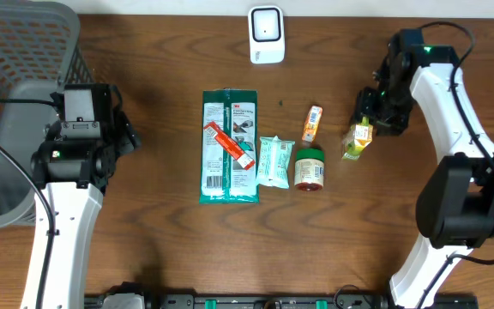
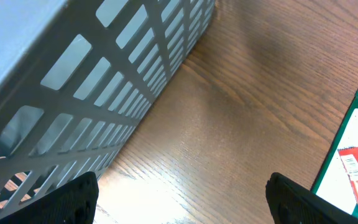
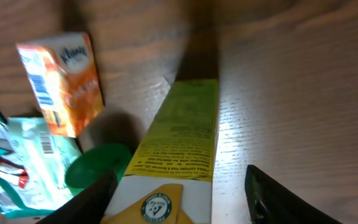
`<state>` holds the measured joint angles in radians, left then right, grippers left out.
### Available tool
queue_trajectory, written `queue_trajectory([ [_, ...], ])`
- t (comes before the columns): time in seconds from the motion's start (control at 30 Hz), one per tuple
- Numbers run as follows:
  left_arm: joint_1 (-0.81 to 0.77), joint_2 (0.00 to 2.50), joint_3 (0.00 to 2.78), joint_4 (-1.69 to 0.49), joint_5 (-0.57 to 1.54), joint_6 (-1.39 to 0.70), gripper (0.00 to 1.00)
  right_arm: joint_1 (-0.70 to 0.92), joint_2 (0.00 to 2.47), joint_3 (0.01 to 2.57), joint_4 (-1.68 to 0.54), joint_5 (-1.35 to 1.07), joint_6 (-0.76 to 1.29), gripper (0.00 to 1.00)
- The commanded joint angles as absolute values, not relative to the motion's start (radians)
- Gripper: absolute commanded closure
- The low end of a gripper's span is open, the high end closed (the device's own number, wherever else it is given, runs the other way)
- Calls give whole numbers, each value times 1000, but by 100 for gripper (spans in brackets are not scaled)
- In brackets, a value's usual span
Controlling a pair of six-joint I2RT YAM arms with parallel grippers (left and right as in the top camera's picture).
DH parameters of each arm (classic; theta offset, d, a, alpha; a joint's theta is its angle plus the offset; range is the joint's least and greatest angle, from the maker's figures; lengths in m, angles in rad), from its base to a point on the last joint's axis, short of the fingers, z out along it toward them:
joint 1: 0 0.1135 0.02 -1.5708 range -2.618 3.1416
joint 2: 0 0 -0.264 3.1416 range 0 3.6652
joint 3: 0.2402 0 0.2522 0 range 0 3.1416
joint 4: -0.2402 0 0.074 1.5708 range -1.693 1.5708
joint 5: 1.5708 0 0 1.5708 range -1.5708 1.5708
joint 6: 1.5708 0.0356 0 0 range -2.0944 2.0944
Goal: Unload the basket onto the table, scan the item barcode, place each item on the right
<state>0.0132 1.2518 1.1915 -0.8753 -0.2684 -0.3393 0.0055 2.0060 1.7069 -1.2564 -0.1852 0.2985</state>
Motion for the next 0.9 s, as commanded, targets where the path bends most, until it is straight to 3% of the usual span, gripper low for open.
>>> queue_trajectory([
  [0.0, 19, 1248, 1202, -878, -281, -331, 13, 10, 2009, 1700, -1250, -173, 290, 42],
  [0.07, 19, 1248, 1202, -878, -281, -330, 13, 10, 2009, 1700, -1248, -173, 291, 44],
  [0.17, 19, 1248, 1202, -878, -281, -331, 13, 10, 2009, 1700, -1248, -173, 290, 56],
  [0.27, 19, 1248, 1202, -878, -281, -331, 13, 10, 2009, 1700, -1248, -173, 291, 59],
  [0.7, 19, 1248, 1202, -878, -281, -331, 13, 9, 2009, 1701, -1247, -173, 291, 60],
  [0.87, 19, 1248, 1202, -878, -281, -331, 13, 6, 2006, 1720, -1249, -173, 291, 79],
])
